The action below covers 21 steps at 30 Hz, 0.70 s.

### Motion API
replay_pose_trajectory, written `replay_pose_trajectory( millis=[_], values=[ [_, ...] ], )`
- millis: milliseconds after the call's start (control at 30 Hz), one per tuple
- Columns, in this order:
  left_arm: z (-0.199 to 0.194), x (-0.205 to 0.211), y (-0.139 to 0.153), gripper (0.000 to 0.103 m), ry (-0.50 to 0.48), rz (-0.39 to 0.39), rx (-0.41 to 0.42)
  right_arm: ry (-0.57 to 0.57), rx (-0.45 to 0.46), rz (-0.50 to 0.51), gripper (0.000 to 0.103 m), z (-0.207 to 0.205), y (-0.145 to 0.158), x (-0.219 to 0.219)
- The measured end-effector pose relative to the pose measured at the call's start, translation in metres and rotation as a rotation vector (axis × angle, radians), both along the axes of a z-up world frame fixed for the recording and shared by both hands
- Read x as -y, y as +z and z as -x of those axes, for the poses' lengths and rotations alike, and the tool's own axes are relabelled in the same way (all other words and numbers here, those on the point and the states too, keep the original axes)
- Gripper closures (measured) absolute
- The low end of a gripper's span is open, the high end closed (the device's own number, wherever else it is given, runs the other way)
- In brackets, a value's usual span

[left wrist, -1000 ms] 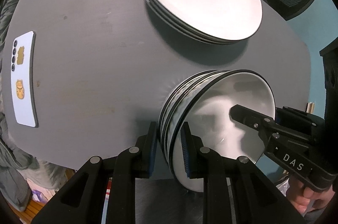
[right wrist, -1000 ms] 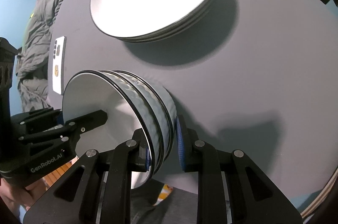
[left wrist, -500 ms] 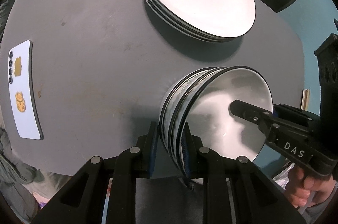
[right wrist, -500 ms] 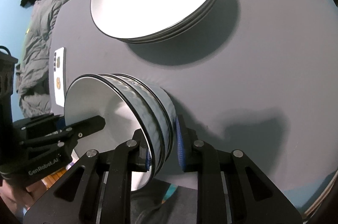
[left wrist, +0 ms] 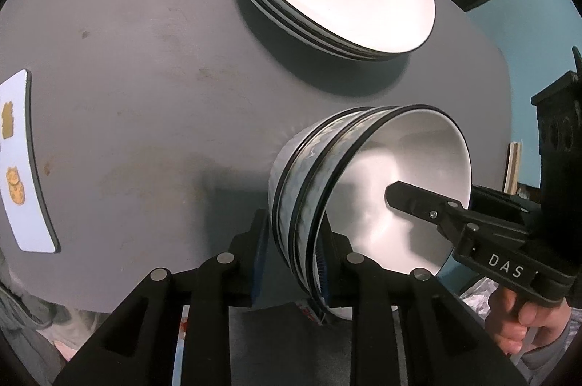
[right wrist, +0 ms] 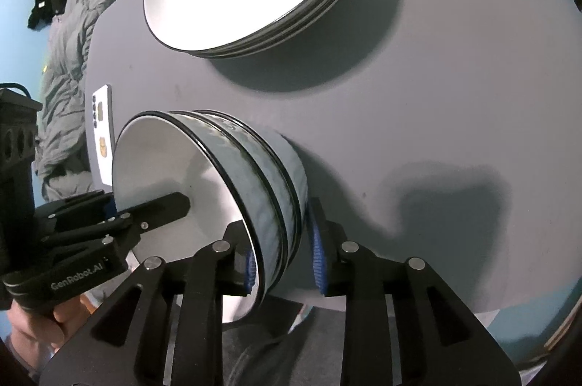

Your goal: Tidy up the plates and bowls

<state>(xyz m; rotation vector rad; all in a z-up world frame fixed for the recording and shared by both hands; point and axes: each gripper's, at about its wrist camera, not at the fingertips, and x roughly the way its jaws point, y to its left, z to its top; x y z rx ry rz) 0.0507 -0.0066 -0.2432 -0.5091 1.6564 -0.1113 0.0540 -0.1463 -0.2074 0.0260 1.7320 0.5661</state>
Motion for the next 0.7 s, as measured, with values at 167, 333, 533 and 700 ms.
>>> replay_pose_trajectory(
  millis=[167, 333, 533, 700],
  values=[
    [-0.002, 0.001, -0.003, 0.077, -0.004, 0.012, 0.016, -0.013, 0.019, -0.002, 0.076, 0.001, -0.001, -0.001],
    [-0.001, -0.001, -0.002, 0.079, 0.005, -0.006, 0.021, -0.010, 0.032, 0.005, 0.079, 0.002, 0.000, -0.003],
    [0.009, -0.012, 0.004, 0.080, 0.011, -0.028, 0.019, -0.020, 0.030, 0.020, 0.083, 0.004, 0.002, 0.000],
    [0.010, -0.014, 0.009, 0.080, 0.006, -0.063, 0.015, -0.019, 0.030, 0.025, 0.084, 0.003, 0.002, 0.000]
  ],
)
